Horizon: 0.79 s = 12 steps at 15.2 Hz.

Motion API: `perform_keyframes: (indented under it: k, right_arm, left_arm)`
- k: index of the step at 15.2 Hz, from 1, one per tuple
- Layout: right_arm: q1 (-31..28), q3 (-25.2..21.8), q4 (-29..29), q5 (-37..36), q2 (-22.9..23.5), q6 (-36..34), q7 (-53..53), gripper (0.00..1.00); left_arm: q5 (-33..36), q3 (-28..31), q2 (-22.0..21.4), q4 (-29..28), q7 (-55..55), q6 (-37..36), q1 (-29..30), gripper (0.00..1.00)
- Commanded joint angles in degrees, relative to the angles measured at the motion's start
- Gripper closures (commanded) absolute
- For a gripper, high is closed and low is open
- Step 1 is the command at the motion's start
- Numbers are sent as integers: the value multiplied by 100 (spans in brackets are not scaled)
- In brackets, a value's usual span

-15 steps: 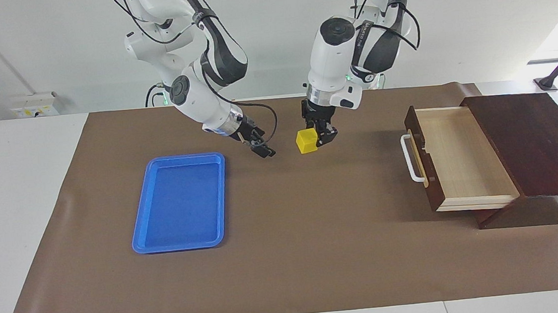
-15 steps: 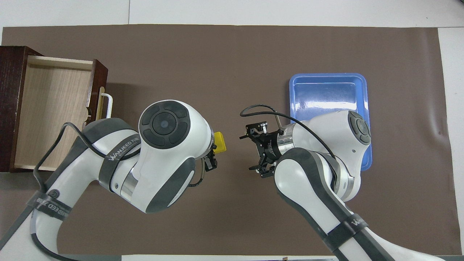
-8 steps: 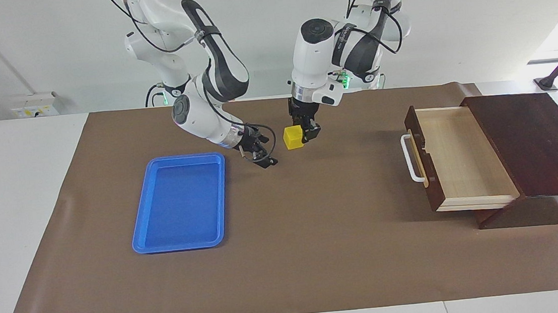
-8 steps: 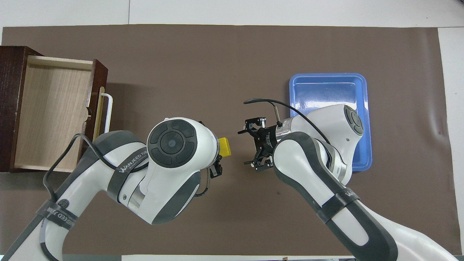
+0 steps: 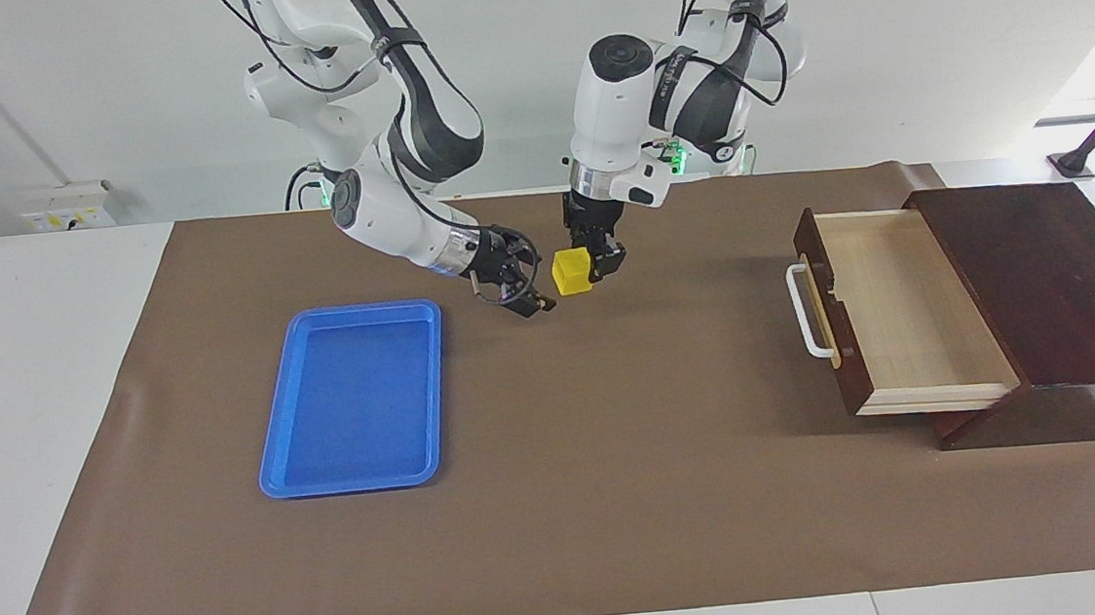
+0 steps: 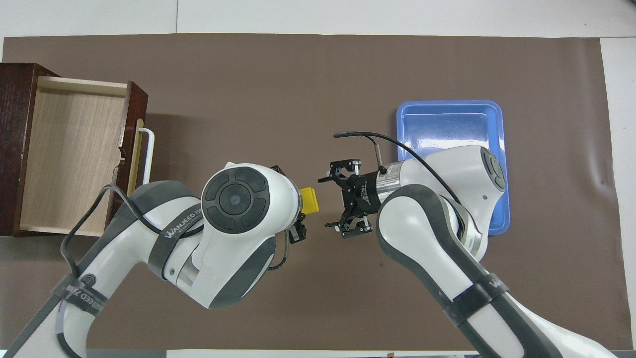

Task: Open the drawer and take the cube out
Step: 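Lift the yellow cube with the left gripper while the right gripper approaches, then close the right gripper on the yellow cube held by the left gripper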

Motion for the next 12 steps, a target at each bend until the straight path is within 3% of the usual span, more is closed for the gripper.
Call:
perform_keyframes:
  k: [1, 12]
  right_arm:
    - [64, 3, -320, 115, -276, 11, 31, 0]
    - [187, 12, -347, 168, -285, 222, 13, 0]
  left_arm:
    - [-55, 105, -43, -144, -35, 144, -112, 100]
    - [-29, 105, -42, -161, -9, 118, -121, 100]
